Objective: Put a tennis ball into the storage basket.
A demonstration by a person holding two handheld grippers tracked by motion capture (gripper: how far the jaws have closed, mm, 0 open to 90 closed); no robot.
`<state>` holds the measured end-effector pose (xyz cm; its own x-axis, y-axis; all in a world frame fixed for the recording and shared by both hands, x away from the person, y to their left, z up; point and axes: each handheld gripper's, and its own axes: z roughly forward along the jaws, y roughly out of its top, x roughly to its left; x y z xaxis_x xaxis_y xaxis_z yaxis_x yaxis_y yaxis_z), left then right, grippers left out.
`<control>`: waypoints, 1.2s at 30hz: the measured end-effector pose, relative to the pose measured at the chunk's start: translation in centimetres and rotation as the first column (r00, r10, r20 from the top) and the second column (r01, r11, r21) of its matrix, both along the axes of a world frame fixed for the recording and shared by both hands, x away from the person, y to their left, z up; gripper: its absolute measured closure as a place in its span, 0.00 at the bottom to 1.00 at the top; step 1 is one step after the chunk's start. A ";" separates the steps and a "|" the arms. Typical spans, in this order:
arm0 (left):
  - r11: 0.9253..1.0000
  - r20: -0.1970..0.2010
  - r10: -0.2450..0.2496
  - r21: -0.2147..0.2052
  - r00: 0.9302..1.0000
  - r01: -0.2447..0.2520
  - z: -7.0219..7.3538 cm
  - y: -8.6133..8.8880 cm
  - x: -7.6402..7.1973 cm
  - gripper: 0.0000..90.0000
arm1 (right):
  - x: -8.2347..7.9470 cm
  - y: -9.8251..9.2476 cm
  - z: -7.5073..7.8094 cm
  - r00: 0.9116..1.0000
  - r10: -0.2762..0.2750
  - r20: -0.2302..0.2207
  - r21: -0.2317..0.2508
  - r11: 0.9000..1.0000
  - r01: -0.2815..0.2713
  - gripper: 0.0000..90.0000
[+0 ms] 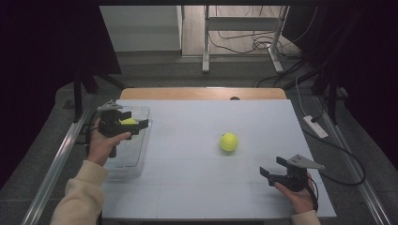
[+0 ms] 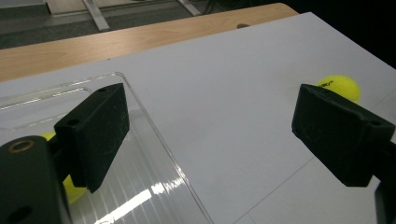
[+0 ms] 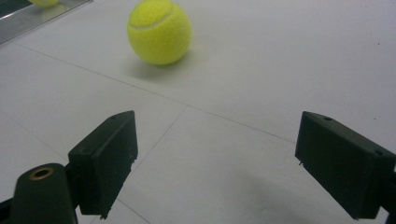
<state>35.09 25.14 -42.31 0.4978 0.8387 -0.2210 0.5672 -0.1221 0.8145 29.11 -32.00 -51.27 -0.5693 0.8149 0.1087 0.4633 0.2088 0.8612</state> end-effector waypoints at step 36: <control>0.996 0.011 -0.084 0.026 0.996 0.084 -0.1 -4.6 0.1 0.15 | 0.1 -0.1 0.1 1.000 -0.011 0.003 0.014 1.000 0.011 0.14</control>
